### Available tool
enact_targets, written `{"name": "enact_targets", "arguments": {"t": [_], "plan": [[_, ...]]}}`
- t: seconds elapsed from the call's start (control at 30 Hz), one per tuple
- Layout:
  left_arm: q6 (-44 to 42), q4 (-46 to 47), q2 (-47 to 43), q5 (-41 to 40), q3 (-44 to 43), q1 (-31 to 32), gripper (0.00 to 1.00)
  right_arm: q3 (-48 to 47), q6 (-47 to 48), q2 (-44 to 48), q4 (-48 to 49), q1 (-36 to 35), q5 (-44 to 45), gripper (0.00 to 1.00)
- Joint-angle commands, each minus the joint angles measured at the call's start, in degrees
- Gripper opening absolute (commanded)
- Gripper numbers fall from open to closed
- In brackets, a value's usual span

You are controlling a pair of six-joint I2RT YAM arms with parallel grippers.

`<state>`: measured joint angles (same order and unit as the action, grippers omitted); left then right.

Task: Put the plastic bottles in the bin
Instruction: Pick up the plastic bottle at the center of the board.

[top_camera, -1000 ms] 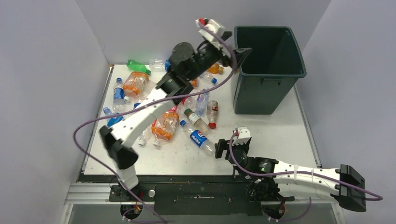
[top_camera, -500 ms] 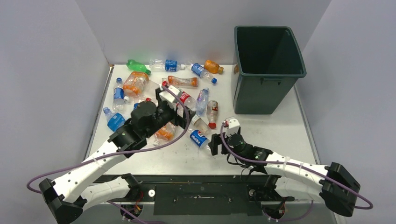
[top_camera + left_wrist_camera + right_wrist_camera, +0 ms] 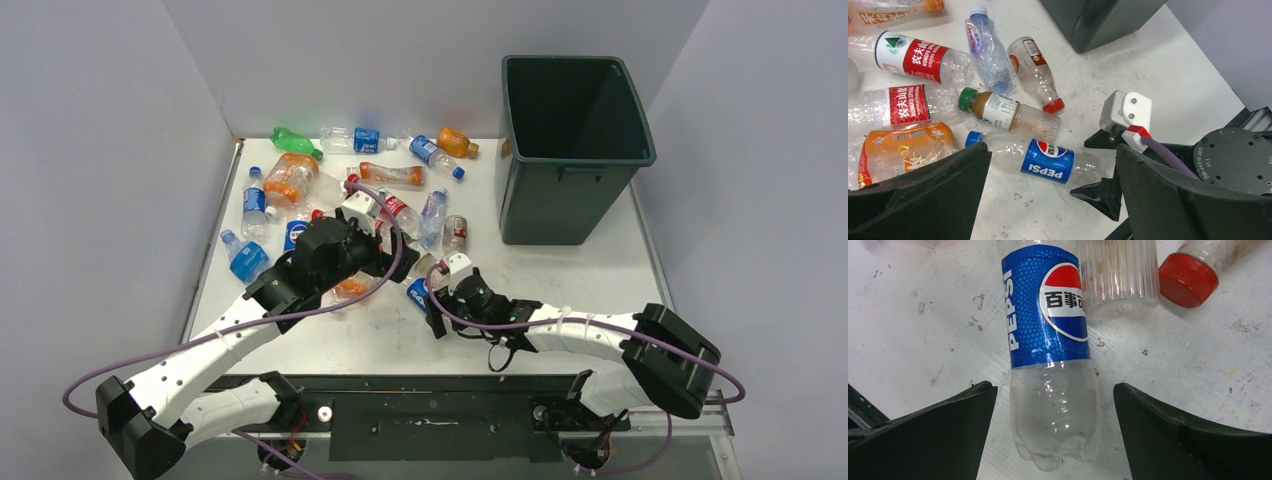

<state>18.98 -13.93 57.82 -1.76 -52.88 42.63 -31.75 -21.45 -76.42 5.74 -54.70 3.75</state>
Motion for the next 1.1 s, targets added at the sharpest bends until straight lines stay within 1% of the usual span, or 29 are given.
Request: {"name": "enact_targets", "arguments": {"t": [0.0,0.17,0.3,0.33,0.4,0.43,0.47,0.5,0.6,0.7,0.8,0.83,0.93,1.0,1.07], "plan": [[2.5,1.4,-1.5,-2.4,-2.1,-0.3,0.96,-3.6,1.6,-2.8,0.7,0.0,0.4,0.90],[2.7,3.5,-3.9,-3.2,-0.6,-0.3,0.96,-5.1,2.3,-5.4,-1.2,0.0,-0.4,0.91],[2.5,4.4,-5.0,-3.5,0.1,-0.3,0.96,-5.0,2.3,-7.1,-1.7,-0.9,0.3,0.97],[2.5,4.5,-5.3,-3.7,0.3,-0.2,0.96,-4.5,2.2,-7.0,-1.2,-1.1,0.1,1.00],[2.4,5.1,-5.8,-3.9,0.7,-0.2,0.96,-4.0,1.7,-7.0,-0.6,-1.2,-0.2,0.88],[2.5,5.4,-6.1,-4.1,0.9,-0.2,0.96,-3.9,1.4,-7.0,-0.4,-1.3,-0.2,0.79],[2.5,5.7,-6.4,-4.4,1.1,-0.2,0.96,-3.7,1.1,-6.6,-0.3,-1.4,-0.2,0.72],[2.7,6.0,-6.8,-5.1,1.4,-0.1,0.96,-3.6,0.6,-5.7,-0.2,-1.7,0.0,0.67],[3.8,6.9,-9.2,-8.9,2.7,-0.1,0.96,-3.1,-1.7,0.0,0.2,-3.3,1.5,0.59],[4.2,10.9,-13.5,-11.3,5.7,-0.2,0.96,-1.8,-3.2,7.7,2.0,-4.9,2.9,0.52],[4.3,18.6,-18.4,-10.7,10.4,-0.1,0.96,1.9,-3.9,16.1,7.8,-5.7,3.2,0.50],[4.6,21.4,-20.0,-9.3,12.3,0.0,0.96,3.8,-3.9,18.8,11.0,-5.8,3.1,0.51],[4.1,31.8,-22.7,-1.5,17.1,0.7,0.96,10.3,-3.5,25.1,23.8,-6.0,1.3,0.54],[4.5,34.7,-23.1,3.0,18.2,1.3,0.96,14.5,-3.2,27.6,33.5,-6.3,1.6,0.54],[4.6,34.3,-22.4,6.8,17.5,1.7,0.96,17.2,-3.4,28.5,41.1,-6.5,2.3,0.52]]}}
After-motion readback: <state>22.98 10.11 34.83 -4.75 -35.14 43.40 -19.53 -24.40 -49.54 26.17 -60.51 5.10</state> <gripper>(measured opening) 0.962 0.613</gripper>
